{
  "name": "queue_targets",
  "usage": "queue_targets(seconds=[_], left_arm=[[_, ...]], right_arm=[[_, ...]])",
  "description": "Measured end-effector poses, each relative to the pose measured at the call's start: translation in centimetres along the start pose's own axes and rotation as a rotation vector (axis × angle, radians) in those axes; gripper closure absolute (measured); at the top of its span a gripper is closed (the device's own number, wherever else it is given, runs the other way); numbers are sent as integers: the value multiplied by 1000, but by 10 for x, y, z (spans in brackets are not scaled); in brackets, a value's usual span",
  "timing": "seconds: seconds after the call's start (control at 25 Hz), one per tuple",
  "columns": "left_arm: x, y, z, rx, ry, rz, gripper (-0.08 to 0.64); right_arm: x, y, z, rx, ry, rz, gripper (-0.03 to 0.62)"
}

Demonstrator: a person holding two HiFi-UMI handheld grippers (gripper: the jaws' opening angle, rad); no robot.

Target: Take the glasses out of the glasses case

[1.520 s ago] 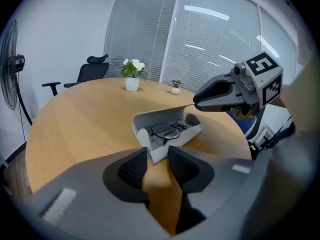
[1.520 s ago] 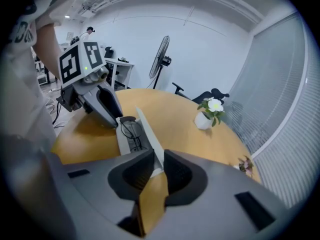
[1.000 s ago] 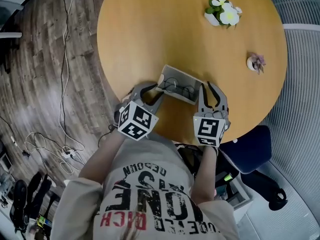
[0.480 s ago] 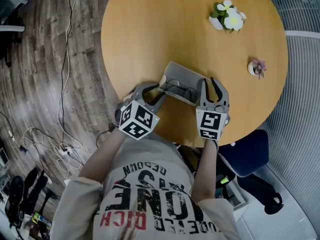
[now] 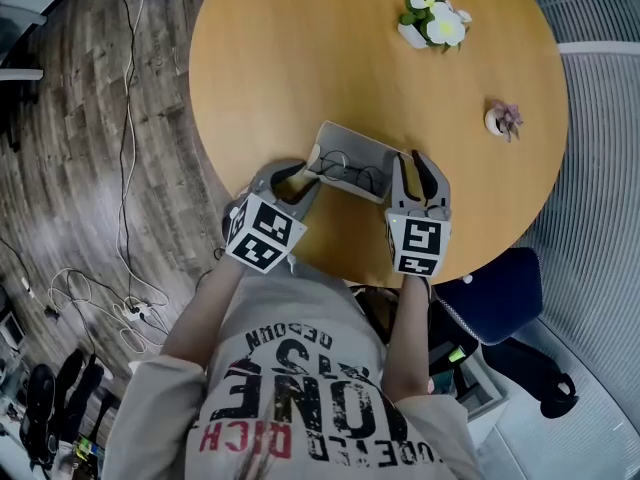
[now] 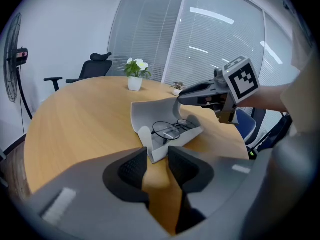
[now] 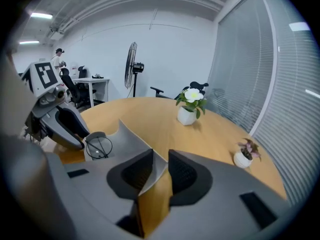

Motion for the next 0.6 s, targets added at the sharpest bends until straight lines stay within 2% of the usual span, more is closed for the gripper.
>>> queue_targets(seconds=[0.16,0.36,0.48,0.6], left_arm=[[-3,-7,0,7,-46,44,417],[-14,-25,9,-18,-13,116,421],[-23,-37,16,-39,-2,179,465],[-34,-48,21,-64,20,243,501]], right_arm=[[-4,-12,4,-3,85,31,517],[-10,-34,11,9,222,92,517],[-12,-49,12,5,294,120,518],[-13,-63,12,3,372,152,546]])
Point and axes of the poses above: the fingertips, and each gripper's own axes: y forward along the fingers, z to its right, x out of its underside, the point moved 9 cm from there along -y, backward along the fingers, and after that the axes turned 12 degrees about x, right-handed, at the moved point
